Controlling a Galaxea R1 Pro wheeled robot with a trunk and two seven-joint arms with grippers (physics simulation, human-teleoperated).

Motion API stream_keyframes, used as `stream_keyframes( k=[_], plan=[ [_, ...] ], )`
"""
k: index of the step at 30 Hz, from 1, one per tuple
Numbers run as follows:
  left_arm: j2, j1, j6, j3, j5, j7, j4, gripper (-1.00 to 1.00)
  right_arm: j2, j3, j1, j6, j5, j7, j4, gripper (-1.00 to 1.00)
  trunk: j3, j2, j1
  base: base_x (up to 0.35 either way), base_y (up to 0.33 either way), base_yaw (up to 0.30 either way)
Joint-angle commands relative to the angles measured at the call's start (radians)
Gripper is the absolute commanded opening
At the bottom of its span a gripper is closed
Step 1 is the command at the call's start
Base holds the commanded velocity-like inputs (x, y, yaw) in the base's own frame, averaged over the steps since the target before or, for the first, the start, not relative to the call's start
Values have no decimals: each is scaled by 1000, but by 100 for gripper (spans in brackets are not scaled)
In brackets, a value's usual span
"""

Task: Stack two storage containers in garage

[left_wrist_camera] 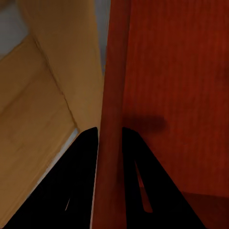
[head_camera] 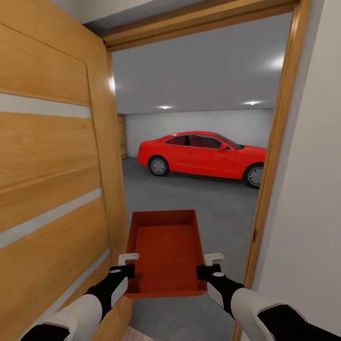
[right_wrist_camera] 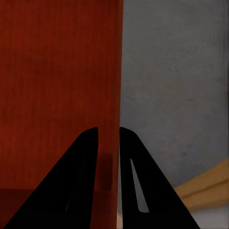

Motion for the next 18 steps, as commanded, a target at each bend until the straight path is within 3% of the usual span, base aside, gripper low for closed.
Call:
stream_keyframes(
  k=[1, 18],
  plan=[
    [29, 0, 8, 14, 1, 13, -1, -100, -1, -12, -1, -5, -10, -5, -1, -100, 0, -1, 1, 206, 205, -241],
    [29, 0, 6, 14, 1, 13, -1, -100, -1, -12, -1, -5, -10, -5, -1, -100, 0, -1, 1, 198, 169, -243]
  ],
)
